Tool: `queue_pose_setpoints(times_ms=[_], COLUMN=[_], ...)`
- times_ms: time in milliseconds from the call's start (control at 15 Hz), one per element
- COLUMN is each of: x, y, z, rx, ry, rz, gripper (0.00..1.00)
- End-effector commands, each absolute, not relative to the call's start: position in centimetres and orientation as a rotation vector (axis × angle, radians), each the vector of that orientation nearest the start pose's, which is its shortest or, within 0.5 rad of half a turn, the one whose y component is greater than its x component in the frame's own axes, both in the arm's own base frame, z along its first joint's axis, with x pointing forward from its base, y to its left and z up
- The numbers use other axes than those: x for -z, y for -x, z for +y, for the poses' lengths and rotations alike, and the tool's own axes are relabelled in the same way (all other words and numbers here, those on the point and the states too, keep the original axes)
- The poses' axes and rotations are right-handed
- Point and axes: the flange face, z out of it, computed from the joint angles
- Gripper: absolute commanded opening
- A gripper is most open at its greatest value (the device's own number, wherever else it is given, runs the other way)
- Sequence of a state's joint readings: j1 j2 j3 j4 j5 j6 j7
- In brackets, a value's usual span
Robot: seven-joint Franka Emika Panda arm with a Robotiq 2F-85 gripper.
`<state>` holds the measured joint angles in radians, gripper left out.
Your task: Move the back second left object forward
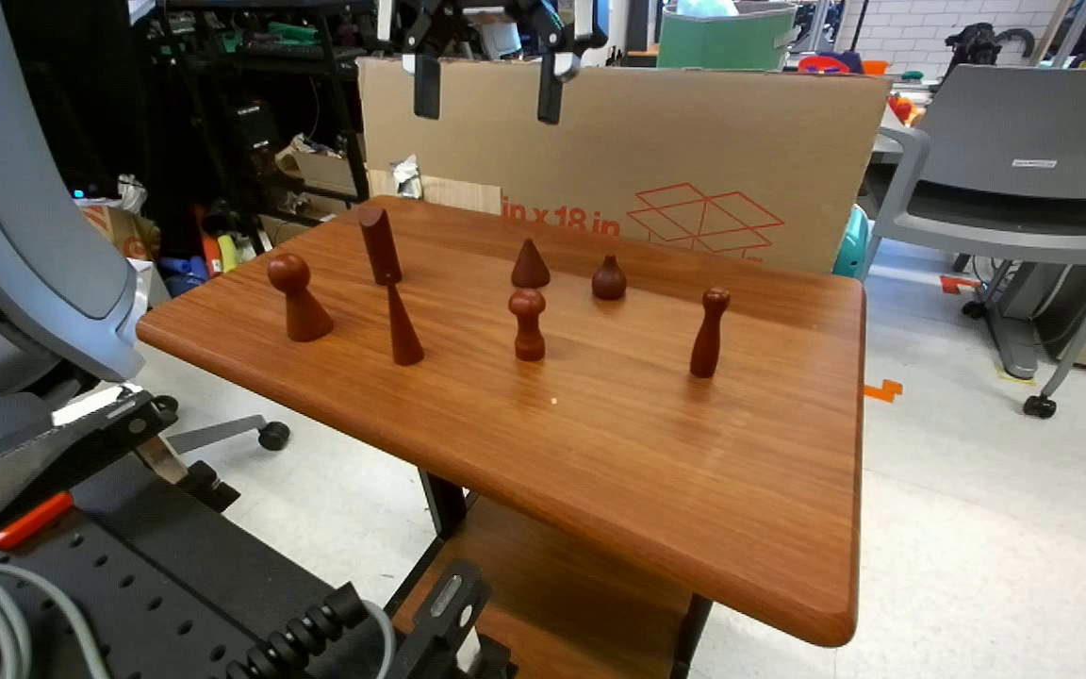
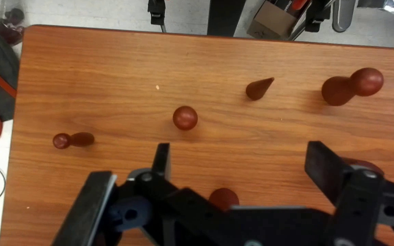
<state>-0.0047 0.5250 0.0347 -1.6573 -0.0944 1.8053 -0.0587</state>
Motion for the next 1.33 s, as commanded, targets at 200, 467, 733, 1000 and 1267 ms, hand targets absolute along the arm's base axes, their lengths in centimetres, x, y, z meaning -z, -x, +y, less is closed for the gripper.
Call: queue_pose_setpoints(times_ms=[200,467,733,1000,1267], x=[-23.2,-20.1,-18.0,-16.8,-16.4], y=[-67.0,-68.0,-68.0,-68.2,-68.7], z=[1.7,1.4,2.3,3.0,3.4], rx=[-0.367,-0.299,-0.337,-0.361,-0.355], ry=[3.164,3.187,3.189,3.204,3.224], rz=[-0.137,-0.081,-0.073,-0.064,-0.055], gripper=[1.00,1.00,1.00,0.85,0.53])
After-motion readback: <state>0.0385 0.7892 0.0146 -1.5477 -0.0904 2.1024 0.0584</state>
